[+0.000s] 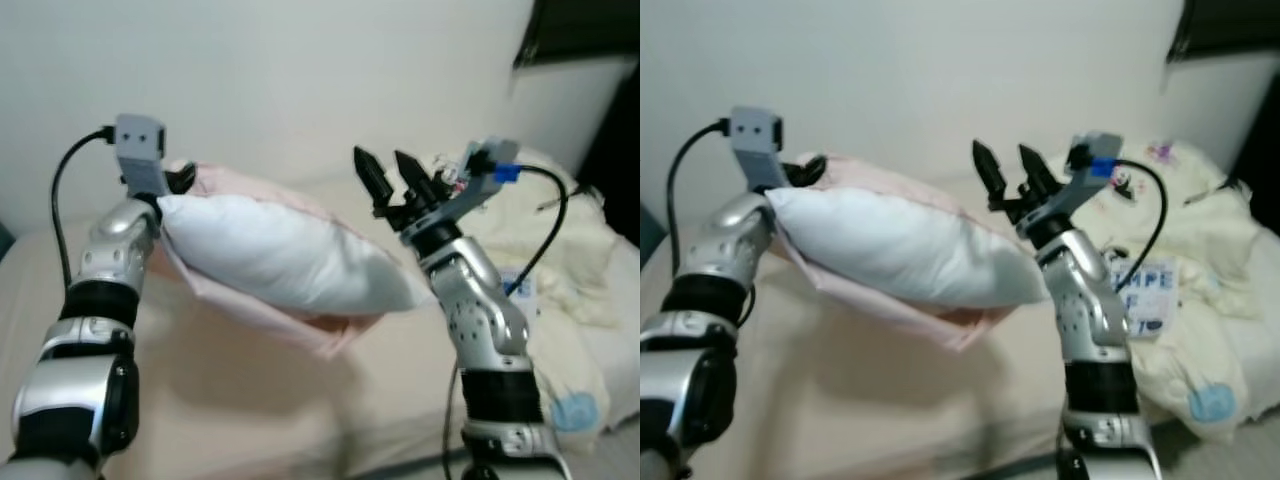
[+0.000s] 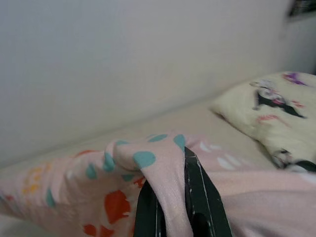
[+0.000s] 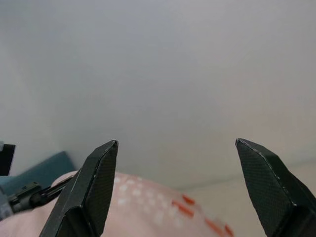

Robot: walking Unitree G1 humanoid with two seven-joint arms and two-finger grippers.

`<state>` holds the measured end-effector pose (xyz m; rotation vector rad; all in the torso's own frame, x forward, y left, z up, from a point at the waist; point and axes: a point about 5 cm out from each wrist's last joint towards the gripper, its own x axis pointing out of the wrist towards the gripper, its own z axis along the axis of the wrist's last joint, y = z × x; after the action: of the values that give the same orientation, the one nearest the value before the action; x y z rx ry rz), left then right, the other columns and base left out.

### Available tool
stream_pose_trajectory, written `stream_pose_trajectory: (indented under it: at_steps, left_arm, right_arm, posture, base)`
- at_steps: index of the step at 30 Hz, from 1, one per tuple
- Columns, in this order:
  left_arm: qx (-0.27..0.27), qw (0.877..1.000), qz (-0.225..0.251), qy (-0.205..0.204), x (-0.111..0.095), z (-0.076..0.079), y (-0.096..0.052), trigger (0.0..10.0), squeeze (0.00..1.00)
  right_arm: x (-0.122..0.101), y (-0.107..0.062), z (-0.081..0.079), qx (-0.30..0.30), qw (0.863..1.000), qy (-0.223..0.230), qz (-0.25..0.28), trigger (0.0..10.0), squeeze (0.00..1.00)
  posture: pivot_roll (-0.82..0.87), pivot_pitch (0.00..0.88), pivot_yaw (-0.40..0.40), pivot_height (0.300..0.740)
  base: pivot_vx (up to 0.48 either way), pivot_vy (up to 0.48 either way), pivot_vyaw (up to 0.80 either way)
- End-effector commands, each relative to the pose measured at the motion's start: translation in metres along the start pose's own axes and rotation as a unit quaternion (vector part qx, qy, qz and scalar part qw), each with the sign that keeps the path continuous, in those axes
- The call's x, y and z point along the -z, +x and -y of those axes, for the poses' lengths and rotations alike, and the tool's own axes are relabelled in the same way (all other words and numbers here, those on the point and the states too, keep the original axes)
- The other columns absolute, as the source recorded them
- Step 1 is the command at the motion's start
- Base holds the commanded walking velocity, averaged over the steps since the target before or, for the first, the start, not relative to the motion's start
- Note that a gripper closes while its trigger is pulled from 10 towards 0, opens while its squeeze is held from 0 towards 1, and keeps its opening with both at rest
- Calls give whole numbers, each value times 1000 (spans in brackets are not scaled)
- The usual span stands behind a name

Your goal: Clean up the room

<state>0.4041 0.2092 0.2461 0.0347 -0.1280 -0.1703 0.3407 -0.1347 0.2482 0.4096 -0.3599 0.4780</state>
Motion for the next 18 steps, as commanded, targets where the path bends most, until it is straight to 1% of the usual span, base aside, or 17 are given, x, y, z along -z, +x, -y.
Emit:
stream_pose_trajectory:
  at_steps: [1, 18]
  left_arm:
    - [-8, 999, 50, 15, -23, -7, 1, 10000, 0]
    - [13, 998, 63, 12, -28, 7, 8, 10000, 0]
  right_arm:
    - [4, 1, -5, -6, 1000, 2, -1, 10000, 0]
    - [4, 2, -5, -3, 1000, -3, 0, 10000, 0]
  posture:
    - [-186, 28, 35, 740]
    - [-189, 28, 41, 740]
  base:
    - [0, 480, 0]
    - [0, 480, 0]
